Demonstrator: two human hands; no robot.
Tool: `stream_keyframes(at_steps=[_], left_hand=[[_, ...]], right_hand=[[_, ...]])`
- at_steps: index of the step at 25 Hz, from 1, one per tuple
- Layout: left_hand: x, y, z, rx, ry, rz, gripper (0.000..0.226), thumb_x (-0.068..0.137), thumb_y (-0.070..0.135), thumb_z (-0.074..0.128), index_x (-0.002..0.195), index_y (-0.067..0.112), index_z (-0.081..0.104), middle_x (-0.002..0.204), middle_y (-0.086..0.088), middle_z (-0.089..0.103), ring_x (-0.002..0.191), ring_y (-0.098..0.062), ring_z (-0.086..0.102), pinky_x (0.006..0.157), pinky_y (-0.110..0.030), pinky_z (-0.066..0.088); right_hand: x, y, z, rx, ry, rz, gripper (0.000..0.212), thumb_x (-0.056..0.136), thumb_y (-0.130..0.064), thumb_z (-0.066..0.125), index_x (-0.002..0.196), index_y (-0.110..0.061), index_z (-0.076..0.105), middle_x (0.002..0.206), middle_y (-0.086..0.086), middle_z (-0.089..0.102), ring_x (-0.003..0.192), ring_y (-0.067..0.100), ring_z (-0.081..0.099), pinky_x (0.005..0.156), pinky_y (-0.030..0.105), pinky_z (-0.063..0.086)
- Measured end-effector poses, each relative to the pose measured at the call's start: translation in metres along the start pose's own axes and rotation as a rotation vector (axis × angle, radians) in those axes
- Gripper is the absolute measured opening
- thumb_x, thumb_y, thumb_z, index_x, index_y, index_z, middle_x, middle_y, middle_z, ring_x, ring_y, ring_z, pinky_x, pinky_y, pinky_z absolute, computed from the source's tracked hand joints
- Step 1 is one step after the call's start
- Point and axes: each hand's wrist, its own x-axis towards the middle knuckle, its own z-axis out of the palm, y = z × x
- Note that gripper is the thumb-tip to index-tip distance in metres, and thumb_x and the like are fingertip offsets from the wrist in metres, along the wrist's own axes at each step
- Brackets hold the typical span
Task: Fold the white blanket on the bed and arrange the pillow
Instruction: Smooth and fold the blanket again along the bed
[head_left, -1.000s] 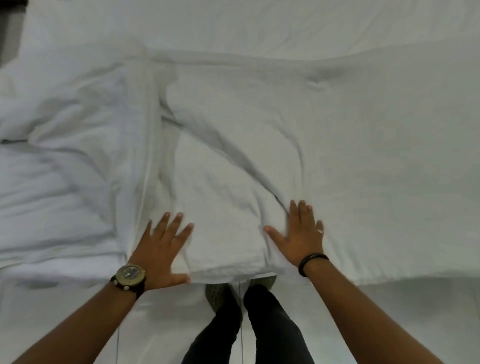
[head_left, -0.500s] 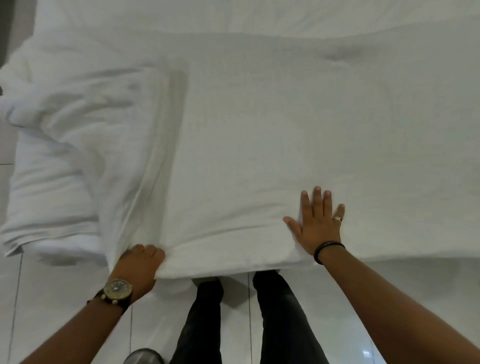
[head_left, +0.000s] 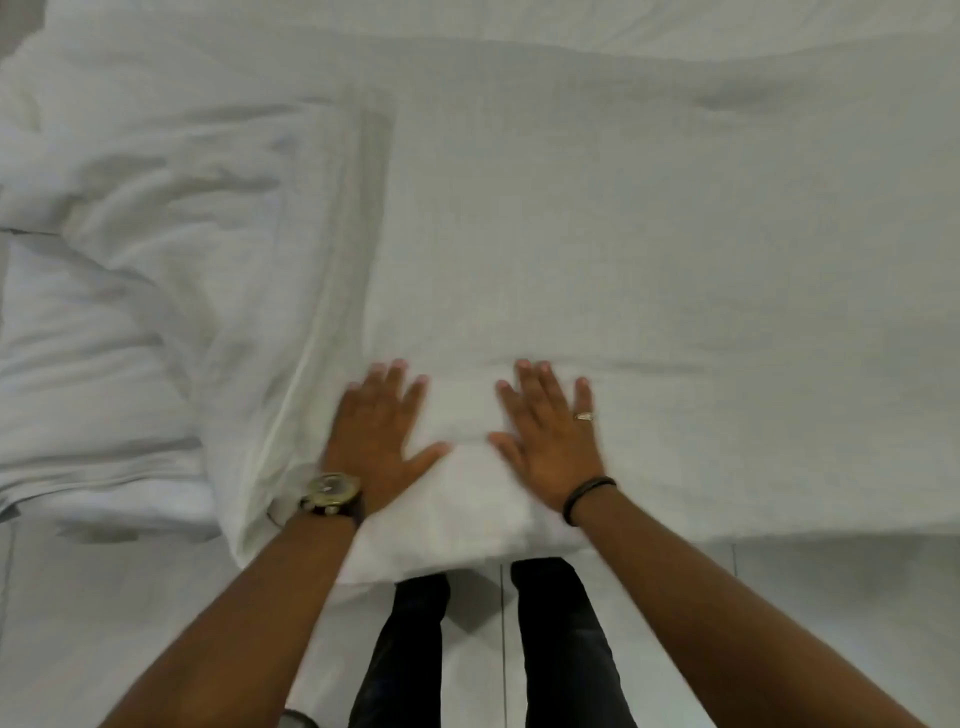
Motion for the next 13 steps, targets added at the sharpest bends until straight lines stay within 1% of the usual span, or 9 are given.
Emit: stream_keyframes(at_steps=[1, 3, 5, 7, 8, 10, 11, 12, 13], left_hand=[[-0.004, -0.019, 0.007, -0.011, -0.015, -0.095, 0.1, 0.079, 0.082, 0.03, 0.156, 0.025, 0.006, 0.164, -0.003, -0.006, 0.151, -0.024, -0.007, 0.121, -0.043, -0.001], [-0.02, -0.046, 0.011, -0.137, -0.078, -0.252, 0.114, 0.068, 0.091, 0.032, 0.153, 0.032, -0.016, 0.158, 0.009, -0.031, 0.143, -0.008, -0.03, 0.118, -0.032, -0.015], [-0.023, -0.045, 0.005, -0.205, -0.124, -0.308, 0.119, 0.064, 0.094, 0.032, 0.15, 0.032, -0.023, 0.154, 0.012, -0.038, 0.14, -0.004, -0.034, 0.115, -0.029, -0.019], [-0.012, -0.026, 0.0, -0.134, -0.094, -0.331, 0.116, 0.069, 0.092, 0.028, 0.152, 0.027, -0.02, 0.158, 0.001, -0.031, 0.147, -0.019, -0.023, 0.116, -0.036, -0.016], [-0.004, -0.014, 0.0, -0.083, -0.027, -0.284, 0.11, 0.074, 0.089, 0.027, 0.154, 0.025, -0.014, 0.162, -0.005, -0.023, 0.15, -0.027, -0.016, 0.117, -0.043, -0.013], [0.029, 0.012, 0.0, -0.021, 0.068, -0.076, 0.093, 0.085, 0.078, 0.023, 0.156, 0.021, 0.004, 0.164, -0.011, -0.004, 0.151, -0.035, -0.004, 0.117, -0.055, -0.004], [0.056, 0.027, -0.002, -0.009, 0.107, 0.021, 0.085, 0.09, 0.071, 0.021, 0.156, 0.018, 0.012, 0.164, -0.013, 0.003, 0.151, -0.035, 0.0, 0.117, -0.058, 0.0], [0.089, 0.042, -0.006, -0.007, 0.138, 0.055, 0.079, 0.093, 0.066, 0.02, 0.155, 0.017, 0.017, 0.164, -0.014, 0.006, 0.151, -0.036, 0.002, 0.117, -0.059, 0.002], [0.124, 0.054, -0.013, -0.018, 0.174, 0.022, 0.075, 0.094, 0.061, 0.02, 0.155, 0.017, 0.019, 0.164, -0.015, 0.006, 0.151, -0.036, 0.002, 0.117, -0.059, 0.002]], right_hand=[[-0.009, 0.034, -0.001, -0.046, 0.003, 0.1, 0.078, 0.092, -0.071, 0.011, 0.15, -0.022, 0.032, 0.161, 0.005, 0.021, 0.147, 0.029, 0.02, 0.113, 0.063, 0.011], [-0.039, 0.109, -0.008, -0.122, 0.016, 0.4, 0.088, 0.087, -0.076, 0.009, 0.152, -0.02, 0.029, 0.162, 0.006, 0.018, 0.148, 0.03, 0.018, 0.114, 0.063, 0.01], [-0.06, 0.147, -0.024, -0.105, -0.066, 0.609, 0.096, 0.083, -0.08, 0.005, 0.155, -0.018, 0.019, 0.165, 0.007, 0.007, 0.151, 0.029, 0.007, 0.114, 0.064, 0.007], [-0.048, 0.134, -0.032, -0.022, -0.033, 0.699, 0.102, 0.082, -0.081, 0.003, 0.154, -0.012, 0.023, 0.164, 0.013, 0.009, 0.15, 0.035, 0.009, 0.112, 0.068, 0.009], [-0.031, 0.113, -0.032, 0.016, 0.046, 0.65, 0.101, 0.084, -0.08, 0.004, 0.151, -0.009, 0.031, 0.162, 0.017, 0.017, 0.148, 0.039, 0.015, 0.11, 0.071, 0.013], [0.023, 0.063, -0.031, 0.097, 0.197, 0.401, 0.083, 0.093, -0.068, 0.017, 0.145, -0.009, 0.043, 0.156, 0.019, 0.031, 0.144, 0.04, 0.026, 0.109, 0.071, 0.018], [0.053, 0.039, -0.032, 0.126, 0.221, 0.257, 0.072, 0.096, -0.061, 0.023, 0.145, -0.013, 0.044, 0.156, 0.017, 0.032, 0.146, 0.037, 0.025, 0.111, 0.068, 0.016], [0.082, 0.022, -0.031, 0.146, 0.208, 0.145, 0.064, 0.097, -0.054, 0.025, 0.146, -0.016, 0.042, 0.158, 0.015, 0.029, 0.148, 0.034, 0.021, 0.113, 0.066, 0.011], [0.106, 0.02, -0.034, 0.151, 0.19, 0.082, 0.06, 0.098, -0.05, 0.025, 0.147, -0.018, 0.041, 0.159, 0.013, 0.027, 0.148, 0.033, 0.018, 0.114, 0.066, 0.008]])
